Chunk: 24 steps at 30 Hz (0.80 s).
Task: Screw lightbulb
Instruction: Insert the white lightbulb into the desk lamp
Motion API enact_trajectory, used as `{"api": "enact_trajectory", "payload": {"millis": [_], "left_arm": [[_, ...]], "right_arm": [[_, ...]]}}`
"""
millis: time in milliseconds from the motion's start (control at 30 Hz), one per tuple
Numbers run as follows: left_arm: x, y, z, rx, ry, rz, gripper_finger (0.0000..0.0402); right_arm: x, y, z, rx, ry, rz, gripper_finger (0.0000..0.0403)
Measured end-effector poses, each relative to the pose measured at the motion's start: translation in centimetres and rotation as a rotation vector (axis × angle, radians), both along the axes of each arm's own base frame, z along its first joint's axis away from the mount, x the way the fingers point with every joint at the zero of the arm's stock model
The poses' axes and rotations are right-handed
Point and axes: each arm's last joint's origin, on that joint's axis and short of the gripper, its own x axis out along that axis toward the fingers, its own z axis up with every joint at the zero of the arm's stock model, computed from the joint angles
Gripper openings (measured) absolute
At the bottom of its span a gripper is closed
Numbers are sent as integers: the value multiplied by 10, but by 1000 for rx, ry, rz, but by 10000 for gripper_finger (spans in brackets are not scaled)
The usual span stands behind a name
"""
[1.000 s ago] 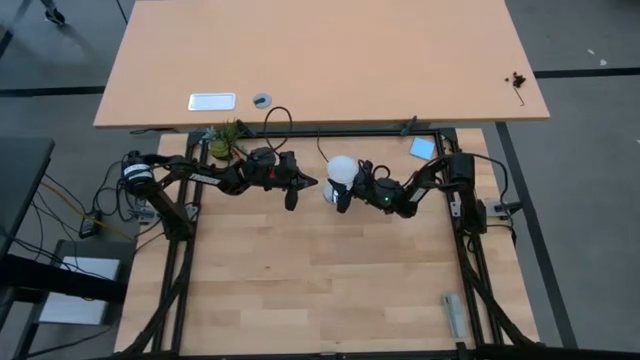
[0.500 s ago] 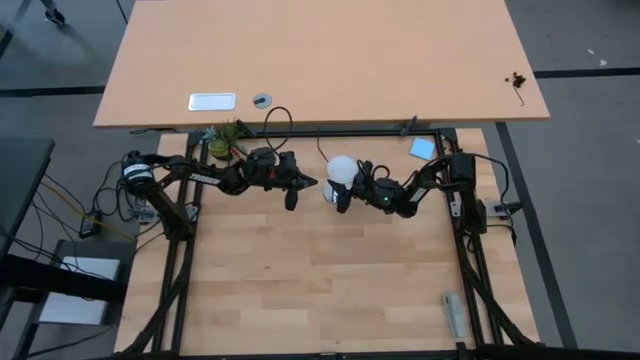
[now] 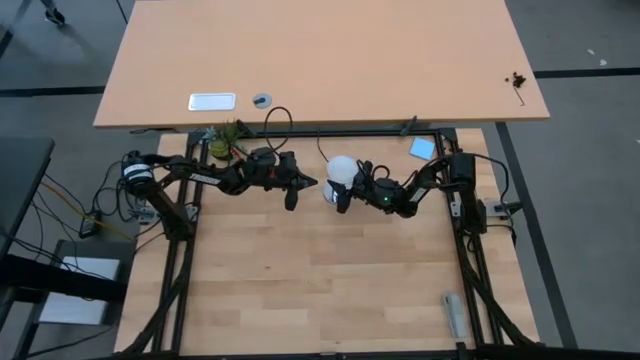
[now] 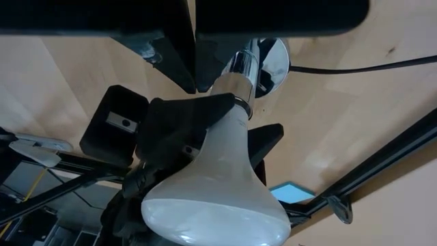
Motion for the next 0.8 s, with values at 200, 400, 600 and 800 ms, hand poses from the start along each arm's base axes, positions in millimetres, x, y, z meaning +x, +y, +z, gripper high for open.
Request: {"api": "enact_trajectory", "payload": {"millis": [200, 400, 600, 800], "left_arm": [[0, 0, 0, 0, 0, 0, 1], [0, 0, 0, 0, 0, 0, 1], [0, 0, 0, -1, 3, 0, 1], [0, 0, 0, -2, 4, 0, 1]], "right_arm": [[0, 0, -2, 3, 16, 0, 263], [0, 2, 0, 3, 16, 7, 279], [-10, 4, 9, -4, 3, 7, 297], [-21, 6, 14, 9, 66, 7, 303]]}}
